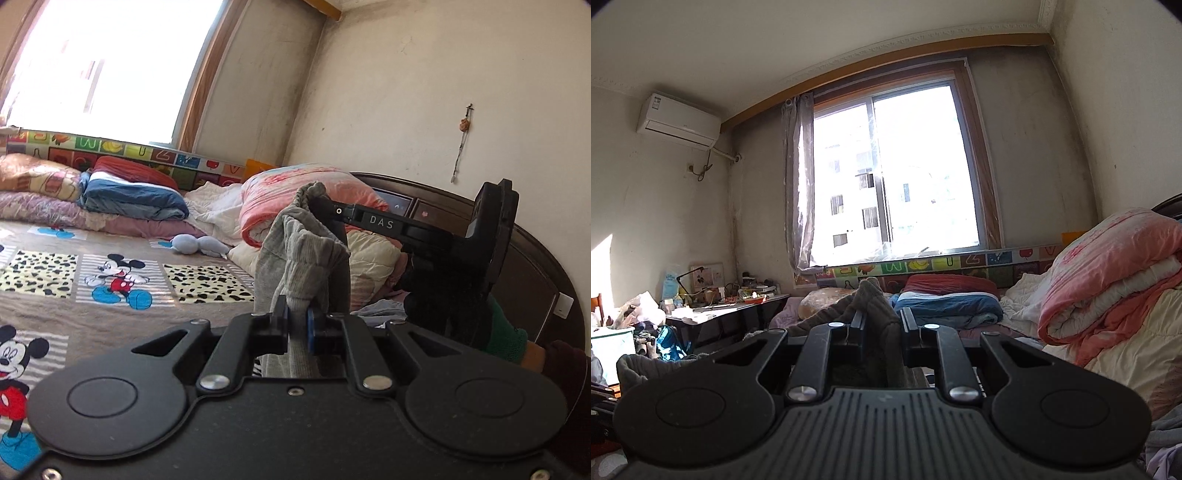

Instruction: Fold clothes

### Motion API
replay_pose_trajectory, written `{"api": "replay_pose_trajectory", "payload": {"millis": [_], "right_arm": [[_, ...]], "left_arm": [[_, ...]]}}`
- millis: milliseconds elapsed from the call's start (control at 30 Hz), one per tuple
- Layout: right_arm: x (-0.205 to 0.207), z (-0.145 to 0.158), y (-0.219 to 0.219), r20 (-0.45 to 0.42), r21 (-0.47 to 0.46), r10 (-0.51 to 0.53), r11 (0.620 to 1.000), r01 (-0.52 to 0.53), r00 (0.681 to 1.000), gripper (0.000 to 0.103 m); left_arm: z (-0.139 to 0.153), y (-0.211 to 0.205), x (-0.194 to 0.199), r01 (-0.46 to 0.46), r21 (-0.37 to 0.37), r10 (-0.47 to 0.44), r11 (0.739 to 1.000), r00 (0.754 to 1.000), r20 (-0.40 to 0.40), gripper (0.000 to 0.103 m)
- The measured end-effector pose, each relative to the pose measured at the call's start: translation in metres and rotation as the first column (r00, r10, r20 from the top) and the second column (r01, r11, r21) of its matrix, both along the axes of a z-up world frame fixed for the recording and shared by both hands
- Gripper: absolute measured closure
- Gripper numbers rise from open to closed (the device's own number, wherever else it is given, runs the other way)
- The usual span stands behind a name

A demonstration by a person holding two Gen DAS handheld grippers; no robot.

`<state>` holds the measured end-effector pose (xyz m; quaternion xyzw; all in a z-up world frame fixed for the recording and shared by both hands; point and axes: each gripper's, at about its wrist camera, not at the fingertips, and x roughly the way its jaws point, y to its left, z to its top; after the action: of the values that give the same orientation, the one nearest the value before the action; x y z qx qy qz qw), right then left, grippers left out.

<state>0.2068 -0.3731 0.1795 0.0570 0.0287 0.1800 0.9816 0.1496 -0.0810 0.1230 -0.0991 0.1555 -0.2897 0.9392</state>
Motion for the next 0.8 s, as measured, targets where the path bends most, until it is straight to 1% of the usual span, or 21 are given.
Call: {"api": "replay_pose_trajectory", "payload": {"millis": [133,233,300,467,633,733,800], "right_arm": [[0.027,-0.034,0.052,-0.075,-0.078,0.056,0.995,-0.062,0.996,0.084],[0.047,-0.063,0.103,-0.138,-0.137,0.104,0.983,-0.123,0.985,0.084],[0.057,-0.08,0.137,-0.174,-0.171,0.134,0.972,-0.164,0.976,0.084],[0.086,-0.116,0.223,-0.249,-0.231,0.204,0.937,-0.263,0.947,0.084],[0.113,-0.145,0.306,-0.313,-0.288,0.266,0.888,-0.358,0.912,0.084],[0.125,-0.166,0.354,-0.346,-0.325,0.298,0.852,-0.411,0.89,0.084],[0.128,-0.175,0.382,-0.364,-0.345,0.315,0.829,-0.441,0.877,0.084]], "left_arm": [[-0.043,0.033,0.012,-0.071,-0.032,0.069,0.997,0.995,-0.078,0.096],[-0.079,0.072,0.019,-0.139,-0.08,0.126,0.987,0.981,-0.15,0.096],[-0.096,0.097,0.023,-0.184,-0.107,0.163,0.977,0.97,-0.179,0.096],[-0.139,0.168,0.029,-0.299,-0.168,0.25,0.939,0.933,-0.261,0.096],[-0.182,0.228,0.023,-0.39,-0.231,0.302,0.892,0.892,-0.337,0.096],[-0.203,0.26,0.02,-0.439,-0.237,0.328,0.867,0.86,-0.391,0.096],[-0.211,0.277,0.019,-0.467,-0.241,0.344,0.851,0.842,-0.416,0.096]]}}
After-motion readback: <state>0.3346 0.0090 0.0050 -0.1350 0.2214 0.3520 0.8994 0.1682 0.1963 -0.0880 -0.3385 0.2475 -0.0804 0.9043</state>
